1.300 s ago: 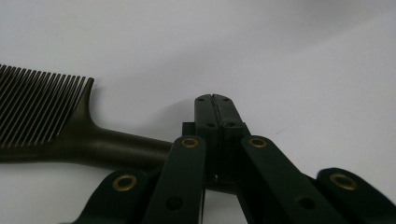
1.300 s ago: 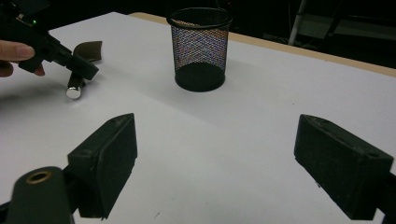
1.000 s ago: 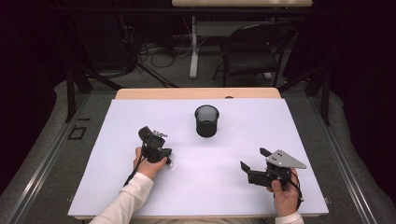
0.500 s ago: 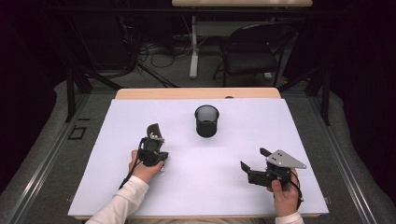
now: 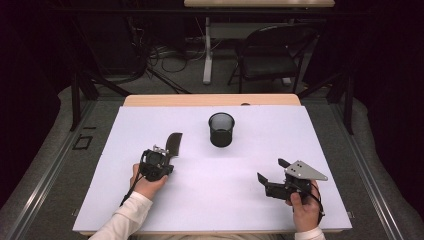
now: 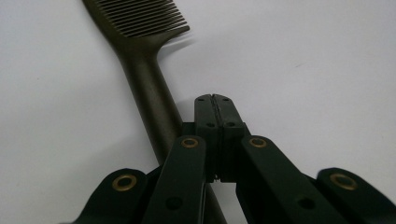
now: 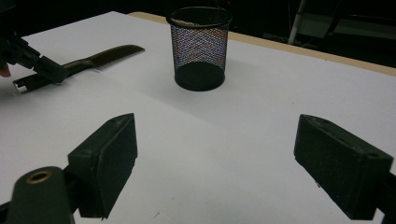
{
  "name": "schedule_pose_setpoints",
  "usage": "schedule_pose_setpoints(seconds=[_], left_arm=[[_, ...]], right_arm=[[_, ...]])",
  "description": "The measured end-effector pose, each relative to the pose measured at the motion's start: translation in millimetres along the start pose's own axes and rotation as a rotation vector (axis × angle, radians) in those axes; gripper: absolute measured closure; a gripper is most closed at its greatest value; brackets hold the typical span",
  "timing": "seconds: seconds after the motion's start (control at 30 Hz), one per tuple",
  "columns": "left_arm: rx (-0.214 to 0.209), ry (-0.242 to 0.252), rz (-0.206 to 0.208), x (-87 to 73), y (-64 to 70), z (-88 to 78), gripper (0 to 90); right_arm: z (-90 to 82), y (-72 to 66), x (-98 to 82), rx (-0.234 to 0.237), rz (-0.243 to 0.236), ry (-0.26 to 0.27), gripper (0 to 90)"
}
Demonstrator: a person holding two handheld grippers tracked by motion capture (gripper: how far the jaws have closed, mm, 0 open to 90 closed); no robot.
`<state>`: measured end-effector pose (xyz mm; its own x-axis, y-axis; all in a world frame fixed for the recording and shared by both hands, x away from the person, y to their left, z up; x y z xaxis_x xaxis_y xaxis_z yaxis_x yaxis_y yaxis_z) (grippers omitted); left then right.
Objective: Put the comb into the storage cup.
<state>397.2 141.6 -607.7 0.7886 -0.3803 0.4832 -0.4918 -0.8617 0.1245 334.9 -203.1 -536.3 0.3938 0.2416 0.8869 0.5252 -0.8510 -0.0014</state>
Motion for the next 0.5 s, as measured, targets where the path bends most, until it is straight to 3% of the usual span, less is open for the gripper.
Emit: schedule_pose_setpoints(seconds=[0.5], left_arm=[[0.019, 0.014, -0.020, -3.9, -10.6, -4.6, 90.0]], right_arm=[[-0.2, 0.3, 0.1, 0.002, 0.004, 0.003, 13.2]])
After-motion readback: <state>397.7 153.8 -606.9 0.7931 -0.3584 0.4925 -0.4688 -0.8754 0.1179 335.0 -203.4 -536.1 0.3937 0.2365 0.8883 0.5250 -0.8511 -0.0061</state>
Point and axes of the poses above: each handheld gripper's, and its own axes: z roughly forward along the jaws, x roughly out of its top, y roughly to its right, the point moved 8 cm from there along z, roughly forward along the jaws, and after that the axes turned 5 degrees about -y, right-handed, at the moved point
